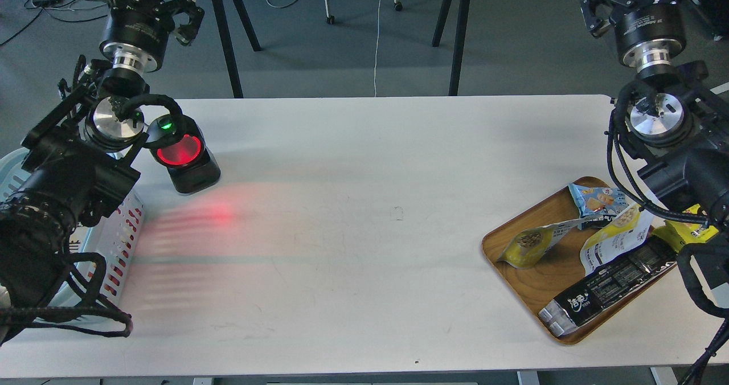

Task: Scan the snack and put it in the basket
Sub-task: 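Move the right arm from rest toward the wooden tray of snacks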

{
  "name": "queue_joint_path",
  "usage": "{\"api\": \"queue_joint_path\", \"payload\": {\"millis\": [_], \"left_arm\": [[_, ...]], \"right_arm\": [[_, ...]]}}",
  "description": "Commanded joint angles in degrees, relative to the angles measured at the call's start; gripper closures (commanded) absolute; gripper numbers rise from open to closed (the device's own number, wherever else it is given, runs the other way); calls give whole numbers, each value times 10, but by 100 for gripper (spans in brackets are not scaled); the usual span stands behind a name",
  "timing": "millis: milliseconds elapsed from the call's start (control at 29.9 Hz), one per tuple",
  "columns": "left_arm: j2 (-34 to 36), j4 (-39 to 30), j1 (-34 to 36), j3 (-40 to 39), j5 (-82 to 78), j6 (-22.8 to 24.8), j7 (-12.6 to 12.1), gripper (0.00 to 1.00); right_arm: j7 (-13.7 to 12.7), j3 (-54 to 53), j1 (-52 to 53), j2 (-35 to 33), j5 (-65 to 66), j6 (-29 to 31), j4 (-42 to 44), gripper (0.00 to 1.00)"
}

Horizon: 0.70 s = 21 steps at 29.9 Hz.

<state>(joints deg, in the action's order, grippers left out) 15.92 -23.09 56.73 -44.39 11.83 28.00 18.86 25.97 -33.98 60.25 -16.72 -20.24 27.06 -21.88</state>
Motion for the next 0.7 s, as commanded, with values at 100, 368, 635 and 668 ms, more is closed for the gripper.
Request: {"api": "queue_joint_path", "payload": {"millis": [100, 368, 635, 668], "left_arm": [[9, 0, 0, 0, 2, 0, -1, 0], [17, -3, 0, 1, 2, 0, 0, 0], [41, -39, -1, 20, 0, 0, -3, 0], [47, -43, -1, 31, 0, 0, -3, 0]], "right_arm": [[-11, 2, -4, 3, 2, 9, -1, 1], [-7, 158, 89, -47, 49, 9, -26, 1], [18, 455, 293, -86, 80, 9, -139, 1], [20, 489, 318, -86, 102, 9, -160, 1]]}}
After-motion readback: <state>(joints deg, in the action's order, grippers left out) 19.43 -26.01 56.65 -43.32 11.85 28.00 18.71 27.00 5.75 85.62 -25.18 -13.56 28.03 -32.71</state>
